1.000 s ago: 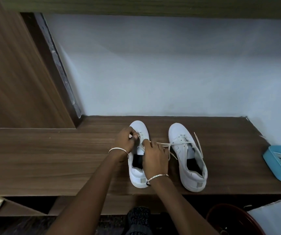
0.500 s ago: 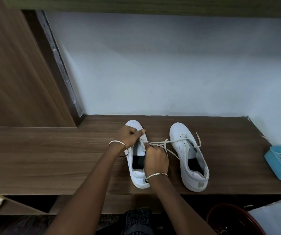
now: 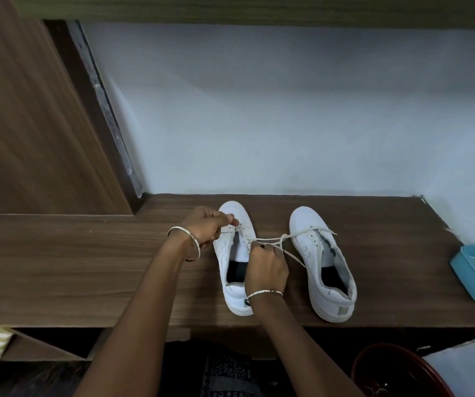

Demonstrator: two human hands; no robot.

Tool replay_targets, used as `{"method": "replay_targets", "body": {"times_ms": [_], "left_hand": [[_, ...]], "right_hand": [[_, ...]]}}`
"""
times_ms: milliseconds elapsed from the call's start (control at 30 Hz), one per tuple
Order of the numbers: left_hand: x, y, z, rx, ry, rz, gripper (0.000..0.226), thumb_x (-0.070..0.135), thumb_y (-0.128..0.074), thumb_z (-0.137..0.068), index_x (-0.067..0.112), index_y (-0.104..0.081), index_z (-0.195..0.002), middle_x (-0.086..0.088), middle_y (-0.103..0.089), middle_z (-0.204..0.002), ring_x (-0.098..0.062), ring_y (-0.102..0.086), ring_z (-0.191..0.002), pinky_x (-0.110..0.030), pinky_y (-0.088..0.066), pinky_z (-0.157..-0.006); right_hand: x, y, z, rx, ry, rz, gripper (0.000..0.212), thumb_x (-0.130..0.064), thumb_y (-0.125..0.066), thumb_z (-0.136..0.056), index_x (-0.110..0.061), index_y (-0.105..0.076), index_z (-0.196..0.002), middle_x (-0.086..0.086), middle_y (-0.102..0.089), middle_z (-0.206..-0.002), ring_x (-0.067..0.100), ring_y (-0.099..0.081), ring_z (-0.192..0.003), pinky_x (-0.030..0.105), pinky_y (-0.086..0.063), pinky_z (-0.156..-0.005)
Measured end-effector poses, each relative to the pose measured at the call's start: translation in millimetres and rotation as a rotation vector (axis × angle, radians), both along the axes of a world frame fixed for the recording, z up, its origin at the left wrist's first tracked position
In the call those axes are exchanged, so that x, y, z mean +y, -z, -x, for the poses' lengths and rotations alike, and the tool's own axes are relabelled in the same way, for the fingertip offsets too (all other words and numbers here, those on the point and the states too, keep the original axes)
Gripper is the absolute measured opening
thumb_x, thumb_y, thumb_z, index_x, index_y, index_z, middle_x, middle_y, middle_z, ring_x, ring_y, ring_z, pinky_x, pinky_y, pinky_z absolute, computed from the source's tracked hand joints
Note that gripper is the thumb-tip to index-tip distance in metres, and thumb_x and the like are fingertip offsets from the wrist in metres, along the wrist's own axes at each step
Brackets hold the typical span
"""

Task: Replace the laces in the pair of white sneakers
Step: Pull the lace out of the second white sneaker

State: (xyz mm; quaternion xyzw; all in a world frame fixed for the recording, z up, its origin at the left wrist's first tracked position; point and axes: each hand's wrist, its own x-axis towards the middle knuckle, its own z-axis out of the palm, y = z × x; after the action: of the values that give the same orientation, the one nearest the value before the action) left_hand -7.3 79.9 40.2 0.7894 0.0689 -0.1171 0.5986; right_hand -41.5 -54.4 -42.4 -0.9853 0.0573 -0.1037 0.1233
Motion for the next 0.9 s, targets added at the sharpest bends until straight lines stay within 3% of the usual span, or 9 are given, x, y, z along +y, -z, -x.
{"method": "replay_targets", "body": {"times_ms": [100,233,333,467,567,700,767,833,900], "left_hand": [[4,-8,8,-0.099,0.017,0.060,0.027,0.017,-0.049,-0.102,0.003,-0.071,-0.096,0.010,-0.050,-0.045,-0.006,-0.033,-0.040,-0.016,-0.022,-0.038],[30,-23,14,-0.219,-0.063,0.239,0.023,0.026,-0.063,-0.086,0.018,-0.073,-0.068,0.000,-0.067,-0.075,-0.011,-0.053,-0.072,-0.024,-0.036,-0.057],[38,-19,16,-0.180,-0.209,0.510,0.033,0.019,-0.056,-0.093,0.015,-0.070,-0.063,0.001,-0.047,-0.048,-0.015,-0.056,-0.060,-0.031,-0.039,-0.069],[33,-15,20,-0.191,-0.222,0.445,0.032,0.020,-0.046,-0.103,-0.004,-0.068,-0.102,0.004,-0.021,-0.036,-0.011,-0.024,-0.033,-0.028,-0.051,-0.059],[34,-13,22,-0.297,-0.238,0.442,0.028,0.014,-0.043,-0.104,0.003,-0.068,-0.105,0.004,-0.031,-0.040,-0.007,-0.021,-0.034,-0.024,-0.048,-0.051],[54,-20,26,-0.344,-0.326,0.858,0.017,0.014,-0.050,-0.089,0.012,-0.065,-0.080,0.004,-0.057,-0.068,-0.009,-0.046,-0.051,-0.023,-0.047,-0.058],[66,-21,29,-0.326,-0.399,0.981,0.011,0.019,-0.055,-0.078,0.016,-0.060,-0.069,0.003,-0.053,-0.061,-0.011,-0.043,-0.049,-0.026,-0.040,-0.055],[72,-17,31,-0.264,-0.383,0.891,0.022,0.027,-0.052,-0.087,0.013,-0.064,-0.075,0.006,-0.035,-0.044,-0.009,-0.030,-0.039,-0.026,-0.026,-0.047],[73,-11,32,-0.188,-0.322,0.673,0.034,0.033,-0.047,-0.098,0.009,-0.070,-0.099,0.008,-0.020,-0.039,-0.007,-0.020,-0.031,-0.021,-0.018,-0.040]], "right_hand": [[0,-1,1,0.004,0.005,-0.011,0.018,0.009,-0.074,-0.062,-0.008,-0.071,-0.066,0.012,-0.065,-0.062,0.031,-0.065,-0.064,0.036,-0.055,-0.052],[0,-2,2,-0.020,0.007,-0.013,0.020,0.009,-0.075,-0.057,-0.009,-0.069,-0.062,0.012,-0.062,-0.057,0.031,-0.064,-0.058,0.034,-0.052,-0.046],[1,-2,2,-0.018,0.016,-0.010,0.023,0.008,-0.079,-0.052,-0.011,-0.069,-0.060,0.010,-0.060,-0.055,0.028,-0.062,-0.054,0.031,-0.049,-0.043],[1,-2,2,-0.020,0.018,-0.005,0.025,0.008,-0.082,-0.052,-0.011,-0.069,-0.060,0.010,-0.060,-0.056,0.027,-0.063,-0.055,0.031,-0.049,-0.044],[1,-2,2,-0.014,0.020,-0.018,0.025,0.008,-0.083,-0.051,-0.011,-0.069,-0.058,0.010,-0.061,-0.055,0.028,-0.063,-0.055,0.031,-0.050,-0.044],[1,-1,2,-0.007,0.028,-0.007,0.025,0.008,-0.083,-0.050,-0.011,-0.070,-0.059,0.010,-0.062,-0.057,0.027,-0.064,-0.056,0.031,-0.050,-0.045],[1,1,2,0.009,0.026,0.009,0.023,0.008,-0.082,-0.055,-0.010,-0.071,-0.062,0.011,-0.063,-0.059,0.028,-0.065,-0.059,0.032,-0.051,-0.047],[1,1,2,0.023,0.030,0.014,0.020,0.008,-0.079,-0.060,-0.010,-0.072,-0.066,0.011,-0.065,-0.063,0.028,-0.066,-0.063,0.033,-0.052,-0.050],[1,1,2,0.044,0.031,0.012,0.019,0.008,-0.075,-0.066,-0.010,-0.073,-0.071,0.011,-0.066,-0.067,0.028,-0.066,-0.067,0.034,-0.053,-0.053]]}}
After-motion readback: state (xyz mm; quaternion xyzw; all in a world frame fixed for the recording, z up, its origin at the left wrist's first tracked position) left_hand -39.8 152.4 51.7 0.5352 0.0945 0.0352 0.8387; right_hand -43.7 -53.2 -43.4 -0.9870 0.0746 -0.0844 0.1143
